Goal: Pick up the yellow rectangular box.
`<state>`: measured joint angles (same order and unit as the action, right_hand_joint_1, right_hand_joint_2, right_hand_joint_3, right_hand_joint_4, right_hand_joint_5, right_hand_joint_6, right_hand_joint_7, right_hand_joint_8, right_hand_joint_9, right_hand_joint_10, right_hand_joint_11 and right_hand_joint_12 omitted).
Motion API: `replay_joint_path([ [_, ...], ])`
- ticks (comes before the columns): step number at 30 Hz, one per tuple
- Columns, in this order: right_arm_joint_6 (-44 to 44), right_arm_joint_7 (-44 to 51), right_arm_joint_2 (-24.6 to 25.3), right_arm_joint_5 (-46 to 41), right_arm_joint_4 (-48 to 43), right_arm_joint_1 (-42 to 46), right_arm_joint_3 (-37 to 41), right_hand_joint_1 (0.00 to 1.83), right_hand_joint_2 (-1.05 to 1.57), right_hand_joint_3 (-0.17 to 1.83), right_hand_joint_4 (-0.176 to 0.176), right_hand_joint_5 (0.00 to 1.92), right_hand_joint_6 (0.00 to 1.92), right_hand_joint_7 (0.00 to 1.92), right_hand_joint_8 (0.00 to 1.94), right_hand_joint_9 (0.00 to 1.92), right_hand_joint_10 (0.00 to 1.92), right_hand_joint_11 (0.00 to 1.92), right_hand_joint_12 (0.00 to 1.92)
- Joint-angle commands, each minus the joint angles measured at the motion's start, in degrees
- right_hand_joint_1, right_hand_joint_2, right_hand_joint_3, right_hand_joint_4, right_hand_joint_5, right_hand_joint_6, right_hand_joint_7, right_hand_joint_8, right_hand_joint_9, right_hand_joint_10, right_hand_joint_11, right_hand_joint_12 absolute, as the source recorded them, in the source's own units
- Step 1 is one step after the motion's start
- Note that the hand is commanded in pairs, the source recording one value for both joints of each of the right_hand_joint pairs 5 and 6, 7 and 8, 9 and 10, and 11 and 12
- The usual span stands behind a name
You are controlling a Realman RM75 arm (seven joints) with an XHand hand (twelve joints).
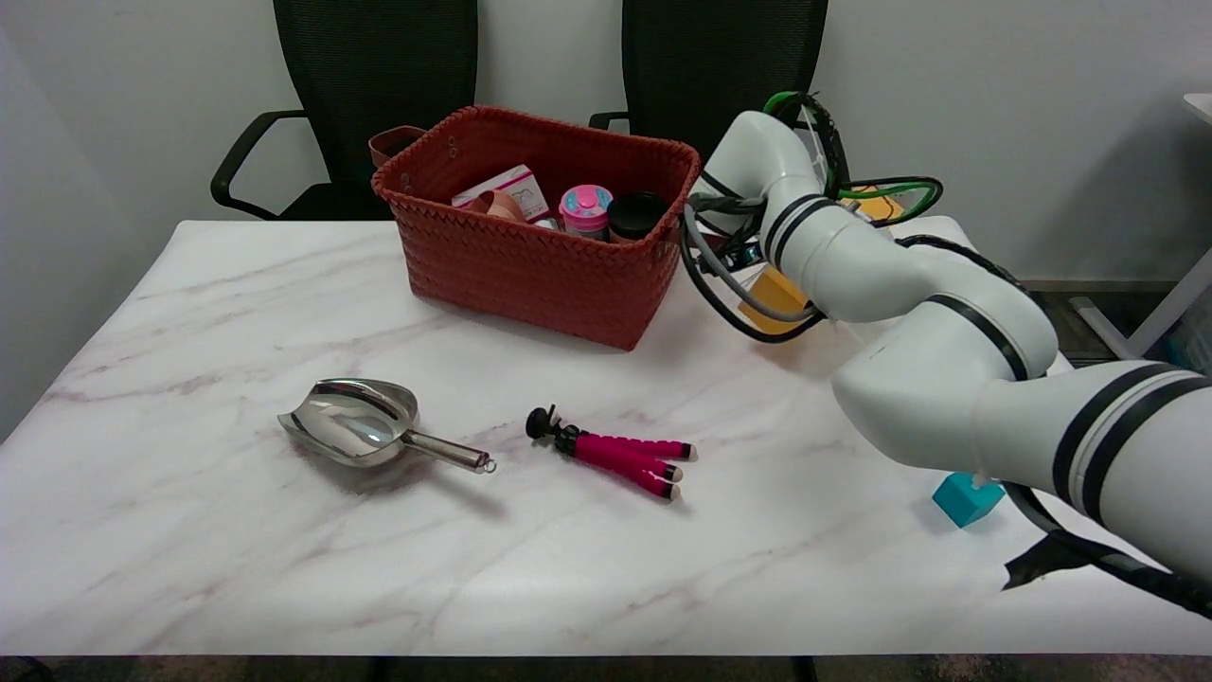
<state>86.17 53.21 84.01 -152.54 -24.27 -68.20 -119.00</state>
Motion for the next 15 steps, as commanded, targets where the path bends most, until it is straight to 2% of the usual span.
replay_joint_path([
  [1,-4.1,-3.4,-2.0,0.2,-4.1,1.0,0.5,1.07,1.44,0.51,0.000,1.10,1.10,1.57,1.57,1.45,1.45,1.42,1.42],
  [8,-4.7,-5.2,-4.5,0.2,-10.0,2.1,0.8,1.06,1.46,0.51,0.000,1.11,1.11,1.57,1.57,1.46,1.46,1.45,1.45],
  [15,-5.6,-4.8,-5.3,2.6,-10.4,1.8,0.0,1.06,1.46,0.50,0.000,1.11,1.11,1.58,1.58,1.47,1.47,1.46,1.46],
])
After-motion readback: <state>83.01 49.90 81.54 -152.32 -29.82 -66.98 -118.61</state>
